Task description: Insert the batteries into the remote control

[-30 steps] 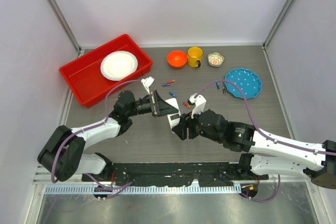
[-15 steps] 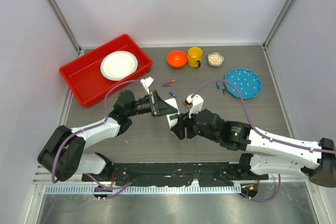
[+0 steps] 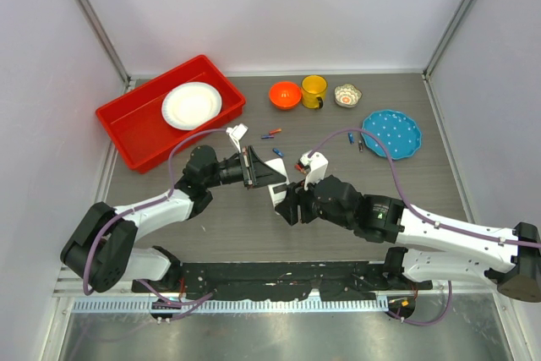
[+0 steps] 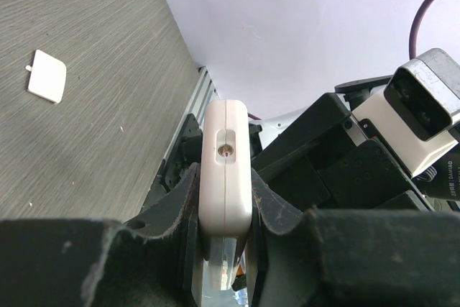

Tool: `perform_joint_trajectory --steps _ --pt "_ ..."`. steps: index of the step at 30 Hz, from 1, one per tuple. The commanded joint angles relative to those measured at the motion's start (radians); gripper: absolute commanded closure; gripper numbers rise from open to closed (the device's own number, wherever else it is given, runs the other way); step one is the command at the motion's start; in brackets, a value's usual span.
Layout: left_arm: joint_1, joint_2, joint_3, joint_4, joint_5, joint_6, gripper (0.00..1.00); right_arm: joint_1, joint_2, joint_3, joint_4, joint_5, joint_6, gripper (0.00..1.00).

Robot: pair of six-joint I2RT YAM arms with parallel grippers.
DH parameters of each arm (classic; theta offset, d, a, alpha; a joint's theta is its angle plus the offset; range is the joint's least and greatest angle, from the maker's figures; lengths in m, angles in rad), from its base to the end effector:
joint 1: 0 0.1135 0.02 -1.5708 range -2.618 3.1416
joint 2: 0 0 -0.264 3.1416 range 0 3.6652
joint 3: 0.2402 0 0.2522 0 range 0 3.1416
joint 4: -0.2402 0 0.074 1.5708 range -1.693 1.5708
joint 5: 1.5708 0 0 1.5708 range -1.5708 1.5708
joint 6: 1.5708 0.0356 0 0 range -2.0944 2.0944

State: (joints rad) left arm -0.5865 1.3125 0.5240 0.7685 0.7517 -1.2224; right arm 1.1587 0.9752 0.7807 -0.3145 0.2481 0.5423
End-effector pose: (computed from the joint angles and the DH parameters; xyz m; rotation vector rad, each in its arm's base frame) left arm 0.2096 -0.1685 0.2353 0.1019 1.9922 -1.8874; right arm 0.0956 0.1968 0.2907 -0.5029 2.0995 0.7731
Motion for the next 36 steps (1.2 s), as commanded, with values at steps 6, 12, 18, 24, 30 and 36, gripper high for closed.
perform_joint_trajectory --steps 6,12,18,24,30,36 --pt "-0.004 -0.024 0.037 0.075 0.035 -0.037 1.00 -0.007 -0.003 0.025 -0.066 0.014 0.002 0.43" --pt "-0.004 -0.018 0.037 0.052 0.032 -0.017 1.00 -0.007 -0.003 0.032 -0.066 0.005 0.007 0.38" --pt "-0.004 -0.010 0.037 0.034 0.028 -0.009 1.00 -0.007 -0.001 0.037 -0.066 0.003 0.005 0.36" --pt "-0.004 -0.007 0.037 0.031 0.024 -0.008 1.00 -0.007 -0.001 0.038 -0.066 0.003 0.008 0.34" --pt "-0.004 -0.004 0.037 0.029 0.026 -0.009 1.00 -0.007 0.000 0.042 -0.066 0.003 0.010 0.31" --pt "-0.004 -0.002 0.036 0.029 0.024 -0.009 1.00 -0.005 -0.010 0.046 -0.061 0.010 0.011 0.19"
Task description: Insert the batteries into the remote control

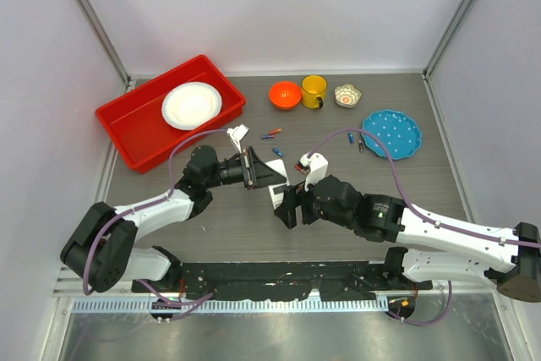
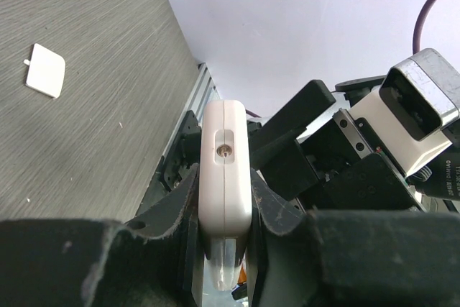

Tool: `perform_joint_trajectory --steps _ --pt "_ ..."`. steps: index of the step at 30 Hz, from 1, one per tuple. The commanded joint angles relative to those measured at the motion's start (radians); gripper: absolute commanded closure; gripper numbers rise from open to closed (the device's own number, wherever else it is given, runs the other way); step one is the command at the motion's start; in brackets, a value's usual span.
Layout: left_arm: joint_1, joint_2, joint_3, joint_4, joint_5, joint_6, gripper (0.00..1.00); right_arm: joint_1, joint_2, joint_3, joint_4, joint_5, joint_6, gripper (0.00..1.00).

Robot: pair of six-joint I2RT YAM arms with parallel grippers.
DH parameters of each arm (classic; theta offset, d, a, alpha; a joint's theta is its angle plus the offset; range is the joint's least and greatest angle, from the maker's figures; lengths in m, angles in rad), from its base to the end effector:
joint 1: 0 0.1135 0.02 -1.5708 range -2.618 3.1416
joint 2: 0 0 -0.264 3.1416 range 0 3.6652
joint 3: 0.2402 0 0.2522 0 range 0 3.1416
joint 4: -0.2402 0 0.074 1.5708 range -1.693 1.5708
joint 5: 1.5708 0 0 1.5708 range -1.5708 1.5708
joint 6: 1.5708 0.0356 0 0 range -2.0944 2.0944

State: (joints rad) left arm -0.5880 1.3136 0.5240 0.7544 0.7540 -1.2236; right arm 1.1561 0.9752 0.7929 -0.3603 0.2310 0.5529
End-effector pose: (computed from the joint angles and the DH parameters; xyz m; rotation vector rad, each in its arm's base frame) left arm 0.2093 -0.1688 0.2336 0.0952 2.0103 -1.8875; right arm 0.0948 0.1951 0.2905 -0.5139 2.1355 0.7666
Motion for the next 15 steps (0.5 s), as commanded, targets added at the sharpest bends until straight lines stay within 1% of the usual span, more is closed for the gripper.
perform_joint_trajectory --steps 1,12,15 --pt "-0.003 -0.004 0.036 0.045 0.022 -0.008 1.00 -0.003 -0.012 0.034 -0.016 0.028 0.001 0.18" --pt "-0.003 0.006 0.036 0.043 0.024 -0.007 1.00 -0.004 -0.023 0.042 0.004 0.004 -0.002 0.15" --pt "-0.004 0.013 0.036 0.045 0.027 -0.007 1.00 -0.004 -0.027 0.051 0.012 -0.012 -0.007 0.12"
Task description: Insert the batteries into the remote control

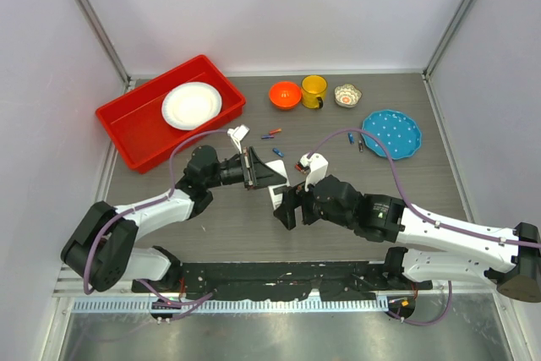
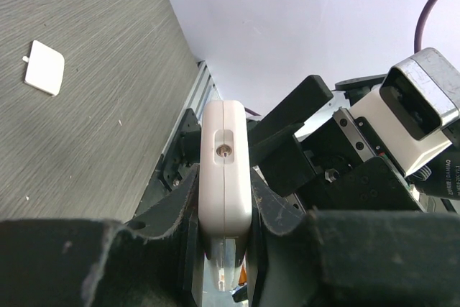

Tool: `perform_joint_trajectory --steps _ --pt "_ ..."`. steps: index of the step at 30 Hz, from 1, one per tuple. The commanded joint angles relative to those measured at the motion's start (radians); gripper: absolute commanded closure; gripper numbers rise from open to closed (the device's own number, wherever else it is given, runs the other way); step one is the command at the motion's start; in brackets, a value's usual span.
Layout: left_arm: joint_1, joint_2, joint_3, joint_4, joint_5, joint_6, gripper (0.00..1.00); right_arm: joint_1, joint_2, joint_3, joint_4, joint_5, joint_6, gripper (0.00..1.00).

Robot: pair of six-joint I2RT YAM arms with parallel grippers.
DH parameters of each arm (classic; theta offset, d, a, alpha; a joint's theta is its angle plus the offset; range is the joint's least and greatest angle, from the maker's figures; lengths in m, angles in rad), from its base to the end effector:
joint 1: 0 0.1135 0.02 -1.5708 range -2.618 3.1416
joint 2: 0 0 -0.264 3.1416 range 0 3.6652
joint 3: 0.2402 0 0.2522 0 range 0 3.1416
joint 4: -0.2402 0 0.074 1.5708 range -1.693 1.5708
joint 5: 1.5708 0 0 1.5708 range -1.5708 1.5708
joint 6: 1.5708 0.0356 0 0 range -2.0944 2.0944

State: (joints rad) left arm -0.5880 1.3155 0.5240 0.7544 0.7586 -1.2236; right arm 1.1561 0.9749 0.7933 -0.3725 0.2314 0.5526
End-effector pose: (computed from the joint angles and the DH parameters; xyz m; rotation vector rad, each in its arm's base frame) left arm 0.2094 -0.1690 0.2331 0.0986 2.0137 -1.8900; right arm 0.0945 0.1944 0.2896 -0.5182 2.1446 0.7571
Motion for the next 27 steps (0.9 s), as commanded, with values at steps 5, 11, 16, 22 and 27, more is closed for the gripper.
perform_joint_trajectory --steps 5,11,16,22,27 --pt "-0.003 0.024 0.036 0.049 0.021 -0.005 1.00 -0.004 -0.035 0.069 0.043 -0.044 0.000 0.12" --pt "-0.003 0.036 0.037 0.059 0.022 -0.011 1.00 -0.004 -0.042 0.078 0.061 -0.047 0.013 0.11" --pt "-0.003 0.039 0.037 0.088 0.022 -0.030 1.00 -0.010 -0.051 0.049 0.061 0.005 0.036 0.11" --pt "-0.003 0.031 0.039 0.097 0.024 -0.040 1.00 -0.039 -0.071 0.001 0.073 -0.012 0.067 0.11" --pt "-0.003 0.025 0.037 0.099 0.022 -0.043 1.00 -0.045 -0.065 -0.012 0.089 -0.026 0.072 0.12"
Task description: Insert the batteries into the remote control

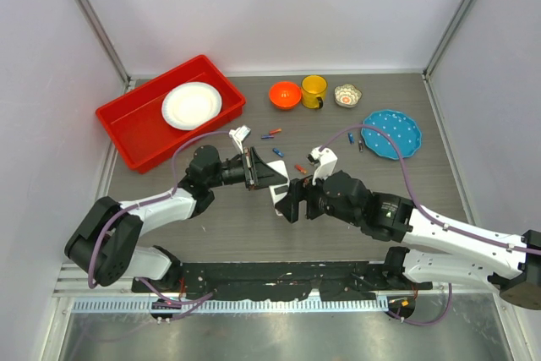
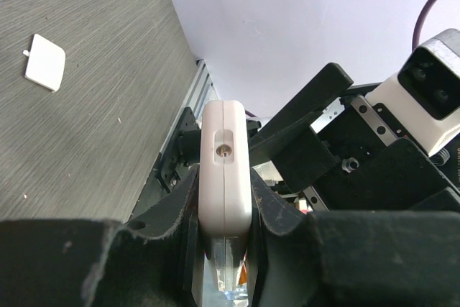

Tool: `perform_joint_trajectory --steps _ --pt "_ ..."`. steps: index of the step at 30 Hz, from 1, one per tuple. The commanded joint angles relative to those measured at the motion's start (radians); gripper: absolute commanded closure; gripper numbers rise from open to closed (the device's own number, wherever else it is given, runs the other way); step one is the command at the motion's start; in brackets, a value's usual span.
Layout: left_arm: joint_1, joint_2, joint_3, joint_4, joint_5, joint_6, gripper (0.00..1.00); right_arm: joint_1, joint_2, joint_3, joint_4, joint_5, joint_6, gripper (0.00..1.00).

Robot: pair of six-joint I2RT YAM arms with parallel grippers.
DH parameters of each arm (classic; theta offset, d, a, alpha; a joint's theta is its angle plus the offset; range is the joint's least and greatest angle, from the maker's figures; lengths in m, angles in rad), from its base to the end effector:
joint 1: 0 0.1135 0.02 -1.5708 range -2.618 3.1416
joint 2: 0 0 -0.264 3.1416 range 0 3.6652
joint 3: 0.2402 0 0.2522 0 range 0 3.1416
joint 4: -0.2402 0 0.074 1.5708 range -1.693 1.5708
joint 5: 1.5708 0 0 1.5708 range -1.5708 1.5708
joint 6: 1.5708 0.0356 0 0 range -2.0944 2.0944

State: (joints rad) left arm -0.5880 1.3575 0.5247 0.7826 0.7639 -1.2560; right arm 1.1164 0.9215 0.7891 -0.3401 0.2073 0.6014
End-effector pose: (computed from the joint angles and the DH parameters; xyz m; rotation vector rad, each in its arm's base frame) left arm 0.2134 -0.1719 0.2257 0.0631 2.0429 -1.9102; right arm 0.0979 0.1837 0.3014 -0.4133 2.1044 0.8462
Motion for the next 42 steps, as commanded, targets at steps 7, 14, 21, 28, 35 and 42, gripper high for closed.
perform_joint_trajectory --steps 7,14,21,28,35,42 --pt "-0.003 -0.026 0.037 0.067 0.014 -0.011 1.00 -0.017 -0.010 -0.022 0.061 -0.019 0.023 0.16" --pt "-0.003 -0.028 0.035 0.069 0.017 -0.013 1.00 -0.024 -0.009 -0.030 0.062 -0.029 0.021 0.19" --pt "-0.003 -0.026 0.035 0.069 0.014 -0.011 1.00 -0.026 -0.004 -0.028 0.064 -0.043 0.020 0.19" --pt "-0.003 -0.028 0.034 0.070 0.014 -0.011 1.00 -0.026 0.004 -0.033 0.066 -0.054 0.015 0.19" --pt "-0.003 -0.029 0.034 0.069 0.014 -0.008 1.00 -0.027 0.007 -0.034 0.061 -0.054 0.009 0.23" --pt "-0.003 -0.034 0.035 0.070 0.014 -0.011 1.00 -0.027 0.014 -0.037 0.058 -0.059 0.008 0.25"
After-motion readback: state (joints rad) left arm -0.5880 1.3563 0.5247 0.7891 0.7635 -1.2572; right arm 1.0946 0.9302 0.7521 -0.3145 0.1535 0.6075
